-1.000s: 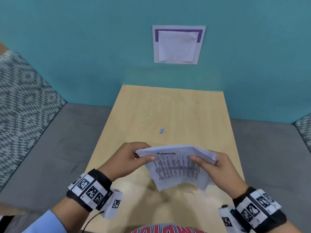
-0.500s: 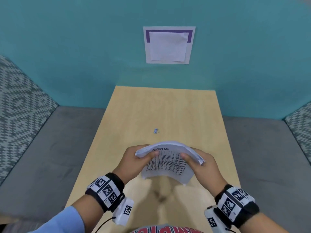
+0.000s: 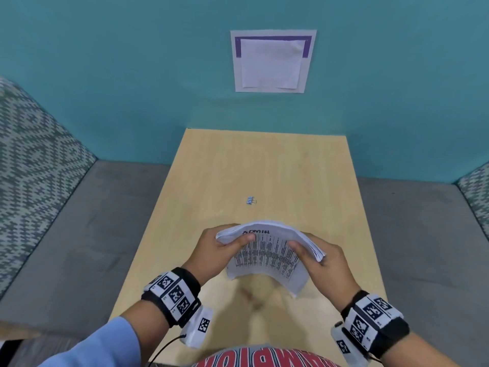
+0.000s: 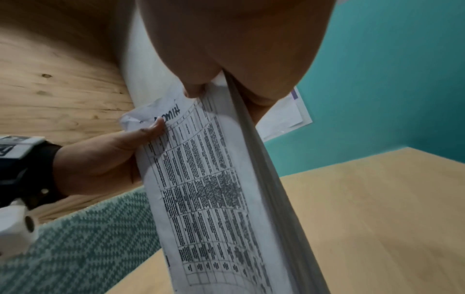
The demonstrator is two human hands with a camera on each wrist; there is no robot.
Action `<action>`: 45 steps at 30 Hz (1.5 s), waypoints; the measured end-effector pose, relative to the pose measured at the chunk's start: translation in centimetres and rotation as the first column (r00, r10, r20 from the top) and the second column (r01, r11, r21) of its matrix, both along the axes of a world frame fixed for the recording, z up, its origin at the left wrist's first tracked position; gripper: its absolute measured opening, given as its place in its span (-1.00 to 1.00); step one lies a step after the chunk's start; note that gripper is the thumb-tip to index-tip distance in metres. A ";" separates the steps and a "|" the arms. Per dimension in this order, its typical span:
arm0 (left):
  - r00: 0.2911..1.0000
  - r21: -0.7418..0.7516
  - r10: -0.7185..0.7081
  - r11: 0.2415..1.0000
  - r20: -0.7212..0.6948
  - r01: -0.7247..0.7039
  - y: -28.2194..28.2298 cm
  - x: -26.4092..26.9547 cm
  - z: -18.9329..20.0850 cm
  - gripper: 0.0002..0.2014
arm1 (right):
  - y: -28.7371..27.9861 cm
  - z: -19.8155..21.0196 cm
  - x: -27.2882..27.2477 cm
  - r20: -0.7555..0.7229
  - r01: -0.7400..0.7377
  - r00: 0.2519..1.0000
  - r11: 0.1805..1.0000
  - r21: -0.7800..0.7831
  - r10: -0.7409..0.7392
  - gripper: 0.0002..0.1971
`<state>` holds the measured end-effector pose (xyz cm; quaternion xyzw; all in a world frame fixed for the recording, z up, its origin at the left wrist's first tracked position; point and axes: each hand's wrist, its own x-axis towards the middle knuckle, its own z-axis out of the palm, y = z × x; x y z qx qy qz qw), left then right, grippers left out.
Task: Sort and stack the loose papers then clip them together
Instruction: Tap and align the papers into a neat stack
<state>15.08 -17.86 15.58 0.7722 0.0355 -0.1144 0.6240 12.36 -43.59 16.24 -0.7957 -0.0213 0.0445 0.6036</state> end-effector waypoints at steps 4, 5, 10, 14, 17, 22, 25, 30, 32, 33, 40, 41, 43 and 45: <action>0.994 0.002 -0.069 0.998 -0.088 0.069 0.1 -0.3 -1.1 -0.87 | -0.1 -1.3 -0.2 -0.064 -0.013 0.998 0.999 -0.031 0.011 -0.75; 0.994 0.003 -0.074 0.997 -0.085 0.075 0.2 -0.2 -1.3 -0.85 | -0.2 -1.4 -0.2 -0.072 -0.021 0.997 0.999 -0.034 0.018 -0.73; 0.987 0.021 -0.159 0.987 -0.008 0.159 1.0 0.2 -0.7 -0.61 | -0.8 -1.1 0.3 -0.080 -0.009 0.997 1.000 -0.021 0.007 -0.83; 0.989 -0.017 -0.148 0.989 0.001 0.148 1.1 0.3 0.2 -0.68 | -0.9 -0.7 0.2 -0.058 -0.014 0.998 1.000 0.000 0.014 -0.82; 0.989 -0.011 -0.141 0.990 0.037 0.141 0.8 0.3 0.6 -0.85 | -0.8 -0.3 0.3 -0.031 -0.026 0.999 0.999 -0.024 0.025 -0.79; 0.985 0.019 -0.071 0.997 0.155 0.069 0.7 0.3 0.9 -0.80 | -0.9 0.3 -0.1 0.045 -0.049 0.998 0.996 -0.069 0.052 -0.61; 0.976 0.064 -0.087 0.995 0.199 0.076 0.3 0.4 1.1 -0.83 | -1.2 0.2 0.2 0.005 -0.020 1.000 0.999 -0.040 0.020 -0.76; 0.982 0.037 -0.164 0.986 0.090 0.162 0.9 0.7 0.9 -0.82 | -1.7 -0.3 0.6 -0.052 -0.004 0.999 1.000 0.007 0.005 -0.80; 0.970 0.072 -0.182 0.982 0.159 0.172 1.4 0.9 0.8 -0.77 | -1.9 -0.4 0.7 -0.032 -0.026 0.999 1.000 0.010 0.026 -0.71; 0.959 0.110 -0.196 0.978 0.207 0.176 1.6 1.0 0.9 -0.75 | -1.9 -0.3 0.7 -0.028 -0.042 0.999 0.999 -0.003 0.042 -0.67; 0.946 0.178 -0.220 0.967 0.239 0.180 2.3 2.0 0.8 -0.71 | -1.9 -0.8 1.5 -0.015 -0.066 0.998 0.996 -0.058 0.065 -0.66; 0.953 0.160 -0.200 0.973 0.229 0.166 2.4 2.2 0.8 -0.73 | -2.0 -0.8 1.6 -0.010 -0.066 0.998 0.996 -0.060 0.065 -0.66; 0.969 0.079 -0.116 0.992 0.218 0.101 2.7 2.5 1.0 -0.86 | -2.0 -0.8 1.7 -0.011 -0.066 0.998 0.996 -0.057 0.066 -0.66; 0.974 -0.013 -0.017 1.000 0.227 0.020 3.3 2.8 1.4 -0.81 | -2.1 -0.6 1.8 -0.021 -0.063 0.998 0.996 -0.056 0.062 -0.66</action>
